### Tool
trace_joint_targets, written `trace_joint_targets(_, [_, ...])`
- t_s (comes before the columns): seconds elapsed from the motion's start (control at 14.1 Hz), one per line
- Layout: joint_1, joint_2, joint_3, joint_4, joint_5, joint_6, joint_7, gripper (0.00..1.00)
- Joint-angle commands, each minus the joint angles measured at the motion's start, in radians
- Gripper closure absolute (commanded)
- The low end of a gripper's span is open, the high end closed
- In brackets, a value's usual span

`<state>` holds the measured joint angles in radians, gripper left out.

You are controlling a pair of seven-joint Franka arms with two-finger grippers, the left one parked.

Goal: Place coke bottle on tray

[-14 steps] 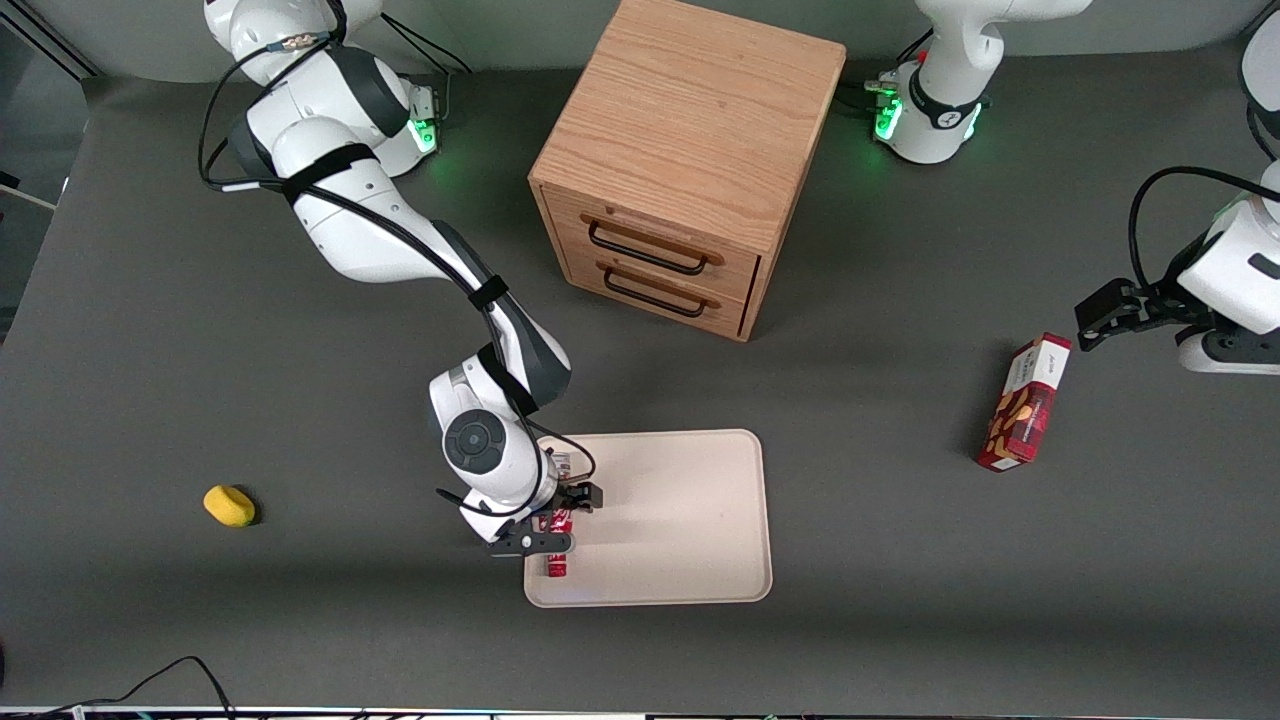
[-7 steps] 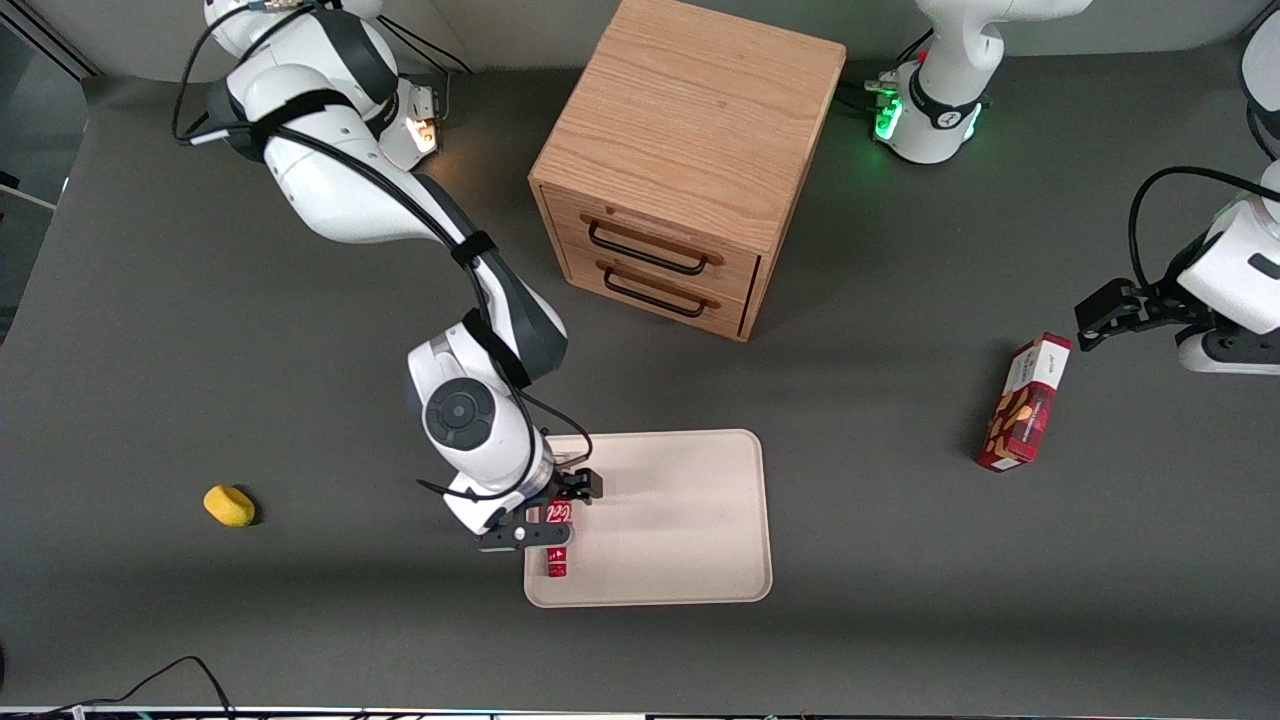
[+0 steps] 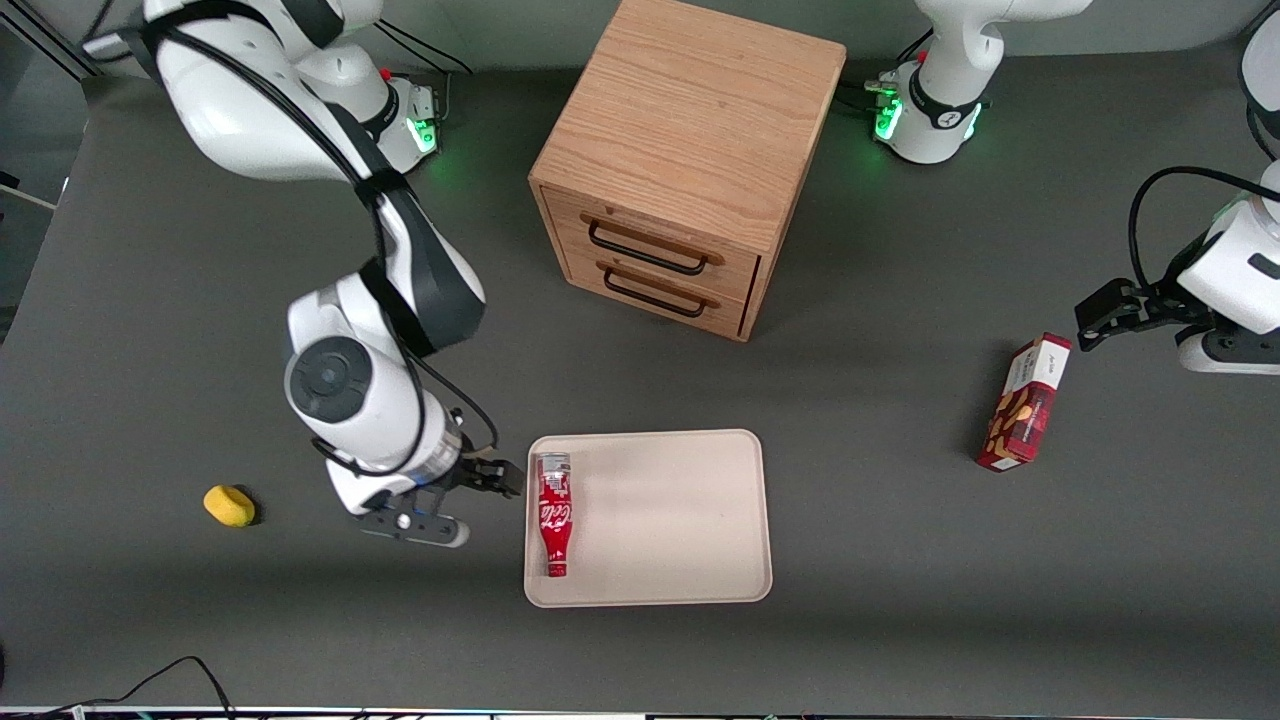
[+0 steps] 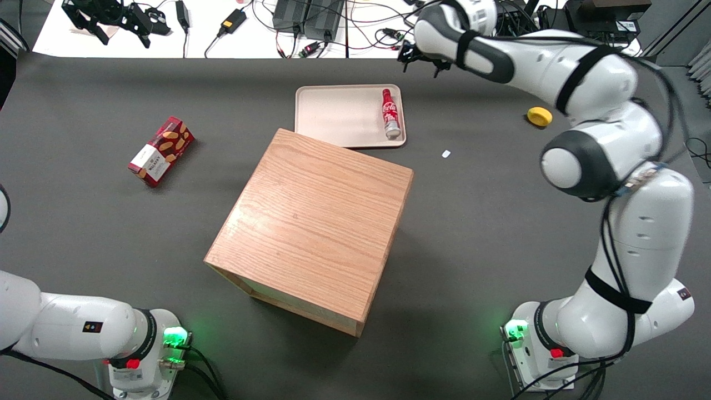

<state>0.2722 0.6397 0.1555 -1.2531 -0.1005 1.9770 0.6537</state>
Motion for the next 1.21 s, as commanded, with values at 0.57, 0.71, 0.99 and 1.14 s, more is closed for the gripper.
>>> trace_joint_targets(0.57, [-0.329,-0.622,0.099,-0.695,0.016,0.096,-0.247,0.00])
trace_joint_targets(0.71, [-0.370,-0.688,0.098,-0.715,0.018,0.068,-0.336,0.00])
trace_joint_targets(0.99, [-0.398,-0.746,0.084,-0.608,0.085,-0.129,-0.453,0.00])
trace_joint_targets(1.14, [-0.406,-0.736,0.082,-0.536,0.105,-0.219,-0.500,0.00])
